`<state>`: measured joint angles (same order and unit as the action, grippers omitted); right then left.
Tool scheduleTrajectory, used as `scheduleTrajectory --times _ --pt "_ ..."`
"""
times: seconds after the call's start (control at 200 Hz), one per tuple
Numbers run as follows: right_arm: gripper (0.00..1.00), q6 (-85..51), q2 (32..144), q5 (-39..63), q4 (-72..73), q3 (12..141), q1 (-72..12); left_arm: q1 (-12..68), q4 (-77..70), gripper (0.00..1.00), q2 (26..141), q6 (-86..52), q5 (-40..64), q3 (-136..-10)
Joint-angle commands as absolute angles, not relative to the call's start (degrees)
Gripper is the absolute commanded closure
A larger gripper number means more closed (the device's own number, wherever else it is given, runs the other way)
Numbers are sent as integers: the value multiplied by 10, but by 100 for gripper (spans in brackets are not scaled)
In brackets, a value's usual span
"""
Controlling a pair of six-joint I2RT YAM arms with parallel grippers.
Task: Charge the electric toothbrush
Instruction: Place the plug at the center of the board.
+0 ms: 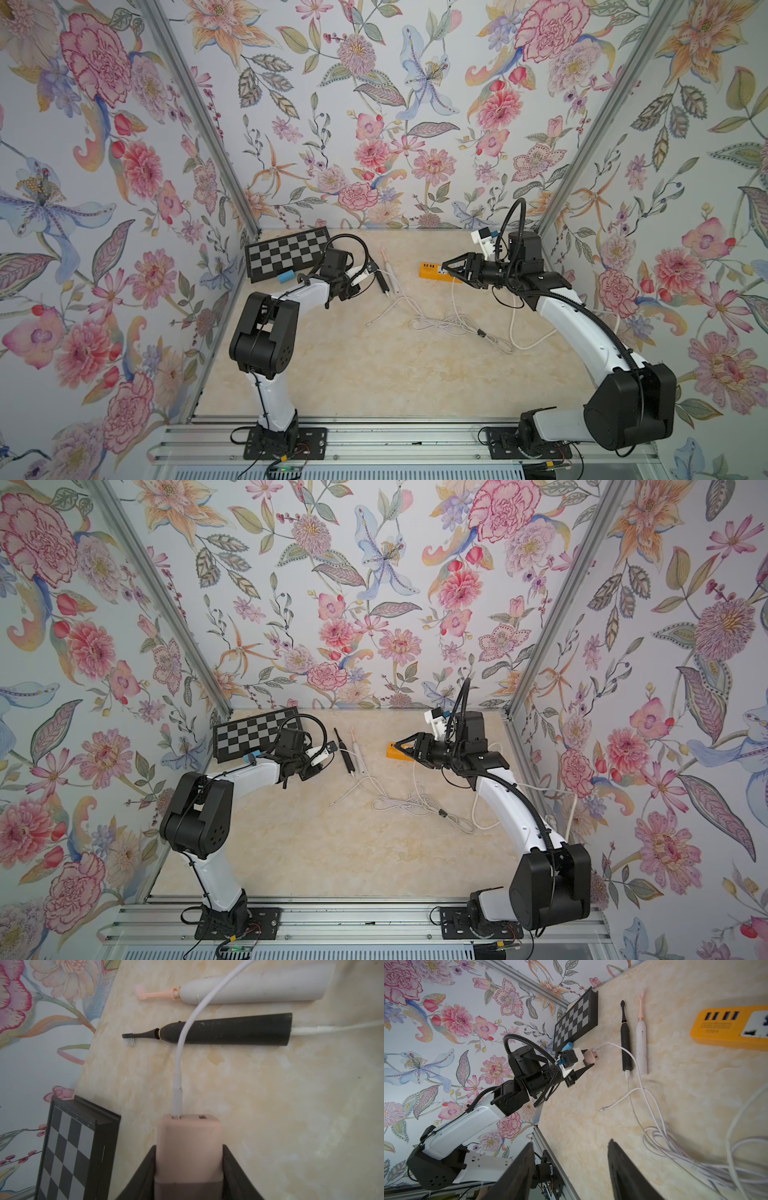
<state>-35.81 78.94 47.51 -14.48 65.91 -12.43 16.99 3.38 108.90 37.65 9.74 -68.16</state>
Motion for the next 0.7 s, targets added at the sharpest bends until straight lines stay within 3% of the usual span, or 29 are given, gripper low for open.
scheduleTrajectory --times 0.0,0.06,0.2,0.285,0.44,0.58,0.696 --pt "41 -357 760 472 -138 649 -127 167 71 43 1110 341 90 -716" --pt "40 -358 754 466 -137 647 -127 167 72 29 1105 325 97 -721" --pt "40 -364 753 461 -138 654 -131 168 139 15 1083 248 100 -768" --pt "40 -362 752 452 -137 657 -139 172 222 12 1064 210 105 -803" --pt "40 -351 759 440 -136 656 -152 185 232 15 949 116 171 -693" --pt "40 -340 784 435 -136 660 -159 225 16 26 849 -39 221 -494" --pt "40 -347 815 474 -136 669 -161 250 -41 40 865 -64 217 -451"
